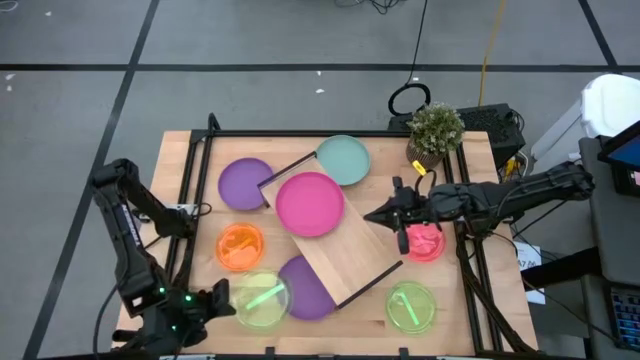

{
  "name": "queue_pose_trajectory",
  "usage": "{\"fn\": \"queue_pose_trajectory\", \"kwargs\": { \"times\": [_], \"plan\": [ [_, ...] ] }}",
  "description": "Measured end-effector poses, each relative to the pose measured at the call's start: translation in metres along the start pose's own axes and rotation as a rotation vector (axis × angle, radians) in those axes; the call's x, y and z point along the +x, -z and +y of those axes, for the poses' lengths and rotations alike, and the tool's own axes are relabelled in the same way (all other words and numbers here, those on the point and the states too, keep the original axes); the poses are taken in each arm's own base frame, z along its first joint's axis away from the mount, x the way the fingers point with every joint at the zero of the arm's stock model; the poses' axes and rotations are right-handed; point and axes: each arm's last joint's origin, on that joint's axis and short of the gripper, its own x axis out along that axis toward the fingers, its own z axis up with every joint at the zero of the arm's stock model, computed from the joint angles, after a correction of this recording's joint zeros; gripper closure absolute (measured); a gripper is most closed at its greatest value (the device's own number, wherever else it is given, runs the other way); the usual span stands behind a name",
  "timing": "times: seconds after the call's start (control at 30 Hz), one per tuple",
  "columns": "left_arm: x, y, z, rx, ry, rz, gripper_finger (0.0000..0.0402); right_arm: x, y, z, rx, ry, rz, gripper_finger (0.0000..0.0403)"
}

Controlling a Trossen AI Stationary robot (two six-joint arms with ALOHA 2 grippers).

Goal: Place and stack plates onto a shelf
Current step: Put the left green plate on the shelf

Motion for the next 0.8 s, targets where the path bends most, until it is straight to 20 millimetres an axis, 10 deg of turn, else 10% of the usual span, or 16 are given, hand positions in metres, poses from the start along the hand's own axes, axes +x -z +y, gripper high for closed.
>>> {"fn": "queue_pose_trajectory", "kwargs": {
  "times": [0.8],
  "plan": [
    [0.057, 0.054, 0.148, 0.111, -0.215, 0.053, 0.0399, -0.032, -0.006, 0.012, -0.089, 0.067, -0.076, 0.0401]
  ]
}}
